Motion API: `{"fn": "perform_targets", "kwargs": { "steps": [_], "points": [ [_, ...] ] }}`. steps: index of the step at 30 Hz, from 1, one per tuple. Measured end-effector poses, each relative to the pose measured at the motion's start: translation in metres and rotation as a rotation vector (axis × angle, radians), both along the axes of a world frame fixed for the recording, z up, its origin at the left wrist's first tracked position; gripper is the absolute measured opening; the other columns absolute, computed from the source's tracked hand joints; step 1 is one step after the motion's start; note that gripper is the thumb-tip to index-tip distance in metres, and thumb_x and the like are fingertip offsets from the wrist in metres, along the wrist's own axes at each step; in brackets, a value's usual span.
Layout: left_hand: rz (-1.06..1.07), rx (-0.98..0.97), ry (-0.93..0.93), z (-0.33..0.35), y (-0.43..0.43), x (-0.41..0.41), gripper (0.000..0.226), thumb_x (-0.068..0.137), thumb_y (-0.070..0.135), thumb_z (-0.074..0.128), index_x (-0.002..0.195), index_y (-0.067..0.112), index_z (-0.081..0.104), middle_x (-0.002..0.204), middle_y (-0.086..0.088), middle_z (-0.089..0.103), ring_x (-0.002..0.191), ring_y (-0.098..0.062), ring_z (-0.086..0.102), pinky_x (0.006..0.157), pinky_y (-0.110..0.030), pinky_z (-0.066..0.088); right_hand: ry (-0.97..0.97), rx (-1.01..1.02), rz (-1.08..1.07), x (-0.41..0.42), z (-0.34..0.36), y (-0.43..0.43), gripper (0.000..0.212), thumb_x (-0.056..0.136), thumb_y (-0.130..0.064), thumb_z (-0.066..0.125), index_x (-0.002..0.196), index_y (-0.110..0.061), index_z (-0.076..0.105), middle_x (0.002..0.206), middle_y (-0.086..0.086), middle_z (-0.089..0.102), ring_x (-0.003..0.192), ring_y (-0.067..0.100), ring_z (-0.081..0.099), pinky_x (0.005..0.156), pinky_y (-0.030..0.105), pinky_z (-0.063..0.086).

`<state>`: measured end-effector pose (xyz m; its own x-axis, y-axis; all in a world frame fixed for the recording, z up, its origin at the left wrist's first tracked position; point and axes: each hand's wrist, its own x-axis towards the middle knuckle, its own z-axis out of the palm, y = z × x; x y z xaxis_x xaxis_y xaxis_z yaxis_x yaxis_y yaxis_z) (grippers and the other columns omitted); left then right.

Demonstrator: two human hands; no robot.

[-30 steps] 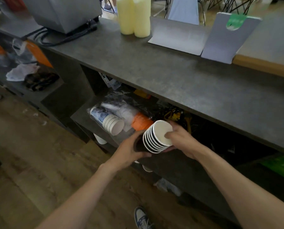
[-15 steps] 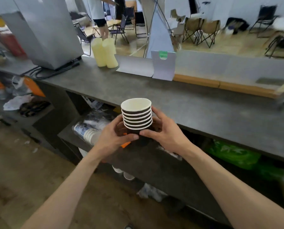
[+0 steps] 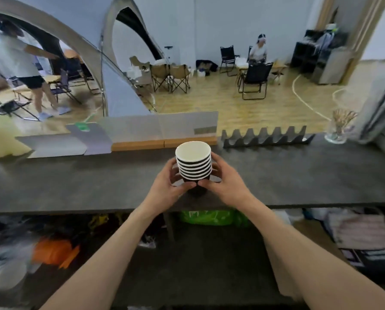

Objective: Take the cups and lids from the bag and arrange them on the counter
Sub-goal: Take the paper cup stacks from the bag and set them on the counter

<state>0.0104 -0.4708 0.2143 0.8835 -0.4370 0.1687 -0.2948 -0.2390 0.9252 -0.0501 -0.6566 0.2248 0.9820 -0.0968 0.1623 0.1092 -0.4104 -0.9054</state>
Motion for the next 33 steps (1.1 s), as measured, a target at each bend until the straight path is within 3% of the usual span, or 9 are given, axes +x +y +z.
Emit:
{"fn": "perform_targets", "kwargs": {
  "steps": [3, 7, 10, 12, 14, 18, 23, 29, 33],
  "points": [
    [-0.088, 0.029, -0.022, 0.0, -0.06, 0.028, 0.079, 0.078, 0.015, 0.082, 0.145, 0.018, 0.039, 0.137, 0.003, 0.058, 0.12, -0.004, 0.059, 0.098, -0.023, 0.051, 0.002, 0.007, -0.118, 0.012, 0.0, -0.05, 0.086, 0.076, -0.018, 0.083, 0.148, -0.023, 0.035, 0.134, 0.0, 0.059, 0.122, 0.013, 0.057, 0.105, 0.039, 0.047],
    [-0.166, 0.027, -0.041, 0.0, -0.12, 0.066, 0.084, 0.077, 0.017, 0.084, 0.147, 0.016, 0.037, 0.139, 0.001, 0.057, 0.122, -0.008, 0.058, 0.101, -0.026, 0.05, 0.008, 0.035, -0.204, 0.037, 0.002, -0.1, 0.087, 0.074, -0.013, 0.085, 0.146, -0.017, 0.037, 0.132, 0.002, 0.058, 0.117, 0.012, 0.057, 0.089, 0.012, 0.046],
    [-0.193, 0.023, -0.031, -0.002, -0.146, 0.089, 0.083, 0.076, 0.014, 0.085, 0.145, 0.015, 0.039, 0.137, 0.002, 0.057, 0.12, -0.007, 0.059, 0.099, -0.022, 0.05, 0.007, 0.037, -0.234, 0.055, -0.001, -0.124, 0.087, 0.074, -0.011, 0.085, 0.146, -0.015, 0.036, 0.129, 0.002, 0.058, 0.115, 0.012, 0.057, 0.082, 0.004, 0.045],
    [-0.194, 0.027, -0.027, -0.005, -0.156, 0.099, 0.08, 0.075, 0.011, 0.085, 0.142, 0.017, 0.041, 0.129, 0.008, 0.059, 0.114, 0.0, 0.059, 0.09, -0.011, 0.05, 0.002, 0.036, -0.254, 0.061, -0.005, -0.134, 0.086, 0.073, -0.013, 0.086, 0.144, -0.017, 0.038, 0.129, 0.001, 0.059, 0.117, 0.013, 0.057, 0.089, 0.009, 0.046],
    [-0.187, 0.037, -0.029, -0.008, -0.162, 0.104, 0.079, 0.073, 0.014, 0.087, 0.139, 0.019, 0.043, 0.124, 0.013, 0.059, 0.113, 0.002, 0.059, 0.089, -0.01, 0.05, -0.004, 0.027, -0.255, 0.063, -0.009, -0.141, 0.084, 0.072, -0.017, 0.086, 0.142, -0.021, 0.039, 0.129, -0.001, 0.06, 0.119, 0.012, 0.057, 0.099, 0.023, 0.046],
    [-0.17, 0.047, -0.044, -0.013, -0.165, 0.101, 0.08, 0.074, 0.017, 0.087, 0.14, 0.021, 0.043, 0.124, 0.016, 0.058, 0.109, 0.01, 0.057, 0.088, -0.007, 0.047, -0.003, 0.037, -0.244, 0.063, -0.015, -0.145, 0.083, 0.075, -0.018, 0.084, 0.144, -0.023, 0.038, 0.133, -0.003, 0.058, 0.123, 0.011, 0.054, 0.104, 0.03, 0.045],
    [-0.101, 0.06, -0.042, -0.007, -0.152, 0.088, 0.08, 0.074, 0.017, 0.087, 0.141, 0.018, 0.044, 0.137, 0.004, 0.058, 0.124, -0.011, 0.057, 0.103, -0.028, 0.048, -0.024, 0.049, -0.199, 0.061, -0.013, -0.134, 0.083, 0.077, -0.013, 0.083, 0.146, -0.018, 0.037, 0.132, -0.003, 0.057, 0.123, 0.009, 0.053, 0.106, 0.027, 0.043],
    [0.059, 0.08, -0.022, -0.002, -0.086, 0.079, 0.068, 0.077, 0.008, 0.082, 0.132, 0.023, 0.045, 0.126, 0.008, 0.06, 0.12, -0.01, 0.058, 0.101, -0.026, 0.047, -0.03, 0.112, -0.019, 0.079, -0.012, -0.075, 0.078, 0.078, -0.005, 0.08, 0.143, -0.015, 0.038, 0.124, -0.004, 0.058, 0.114, 0.005, 0.053, 0.088, -0.001, 0.04],
    [0.072, 0.092, 0.025, 0.002, -0.073, 0.077, 0.072, 0.08, 0.004, 0.079, 0.139, 0.018, 0.043, 0.136, 0.0, 0.058, 0.128, -0.018, 0.055, 0.111, -0.043, 0.043, -0.035, 0.097, 0.005, 0.087, -0.012, -0.063, 0.077, 0.079, 0.0, 0.077, 0.142, -0.016, 0.037, 0.122, -0.005, 0.054, 0.118, 0.008, 0.051, 0.102, 0.016, 0.041]
  ]
}}
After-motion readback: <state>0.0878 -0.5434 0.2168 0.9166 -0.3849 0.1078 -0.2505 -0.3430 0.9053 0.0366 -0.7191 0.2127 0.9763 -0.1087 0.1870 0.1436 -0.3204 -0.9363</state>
